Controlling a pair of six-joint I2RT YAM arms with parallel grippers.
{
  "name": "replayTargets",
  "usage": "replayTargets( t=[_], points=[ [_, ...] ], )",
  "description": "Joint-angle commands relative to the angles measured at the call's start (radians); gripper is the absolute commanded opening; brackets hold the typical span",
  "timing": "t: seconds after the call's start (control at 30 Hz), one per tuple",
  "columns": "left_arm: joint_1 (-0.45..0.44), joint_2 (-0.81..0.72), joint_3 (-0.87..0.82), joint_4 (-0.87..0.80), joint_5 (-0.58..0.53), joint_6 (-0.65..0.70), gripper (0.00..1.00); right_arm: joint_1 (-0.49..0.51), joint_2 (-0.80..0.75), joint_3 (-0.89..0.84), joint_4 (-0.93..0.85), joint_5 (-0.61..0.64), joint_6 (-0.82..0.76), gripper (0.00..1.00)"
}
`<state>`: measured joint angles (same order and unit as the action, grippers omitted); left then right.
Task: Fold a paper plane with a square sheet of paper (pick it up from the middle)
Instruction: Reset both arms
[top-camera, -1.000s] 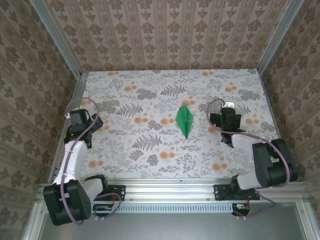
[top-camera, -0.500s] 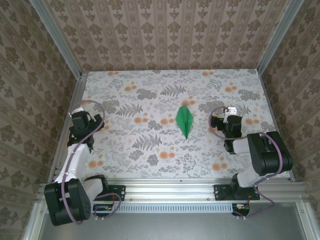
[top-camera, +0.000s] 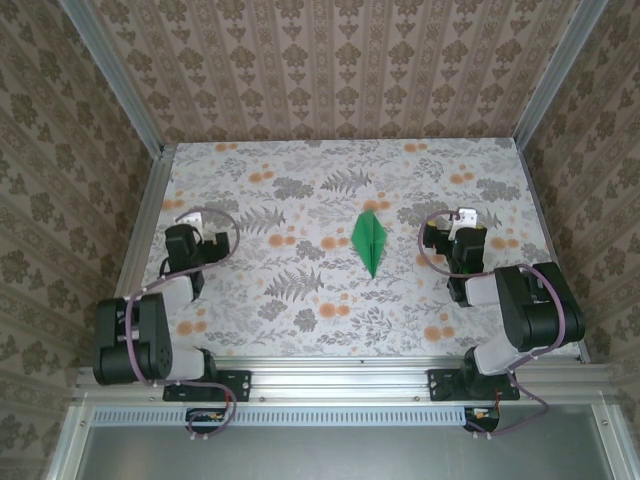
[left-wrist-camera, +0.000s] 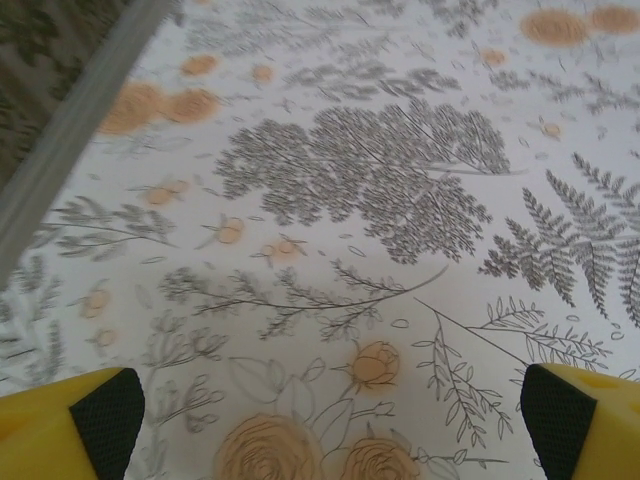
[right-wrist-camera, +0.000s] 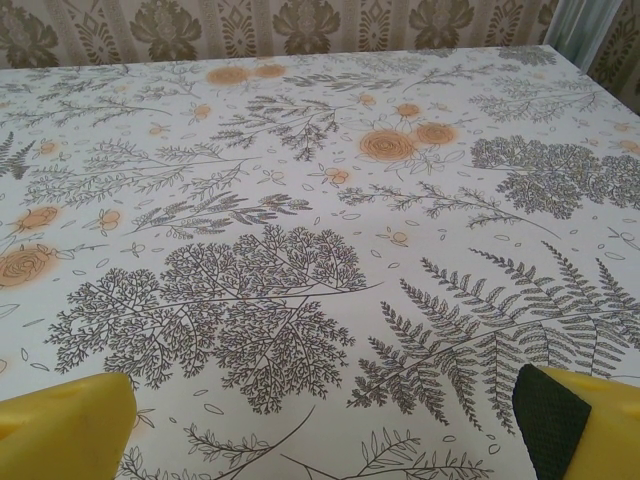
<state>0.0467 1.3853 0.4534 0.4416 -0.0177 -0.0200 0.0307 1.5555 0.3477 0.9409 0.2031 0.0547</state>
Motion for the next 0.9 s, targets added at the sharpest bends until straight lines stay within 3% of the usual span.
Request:
replayTargets(
  t=[0.0,0.07,0.1,0.23,0.27,0.37,0.87],
  points=[
    [0.003,0.058,0.058,0.143,0.125,0.030,1.00,0.008,-0.005,0.017,0.036,0.016,0.005,1.00],
    [-0.019,0.115,0.040,0.225,0.132,0.065,1.00,0.008,-0.004,0.019,0.036,0.013,0.004,1.00],
    [-0.033,0.106,0.050,0.179,0.113,0.074,1.00,0.008,-0.004,0.019,0.035,0.012,0.004,1.00],
    [-0.043,0.152,-0.051,0.423,0.087,0.080,1.00,0.008,-0.003,0.019,0.035,0.010,0.002,1.00],
    [-0.043,0.132,-0.033,0.328,0.080,0.070,1.00,0.008,-0.003,0.019,0.035,0.010,0.002,1.00],
    [-0.070,0.140,-0.032,0.362,-0.016,0.069,1.00,0.008,-0.004,0.019,0.033,0.009,0.002,1.00],
    [-0.067,0.136,-0.032,0.351,-0.006,0.068,1.00,0.008,-0.004,0.019,0.035,0.008,0.002,1.00]
  ],
)
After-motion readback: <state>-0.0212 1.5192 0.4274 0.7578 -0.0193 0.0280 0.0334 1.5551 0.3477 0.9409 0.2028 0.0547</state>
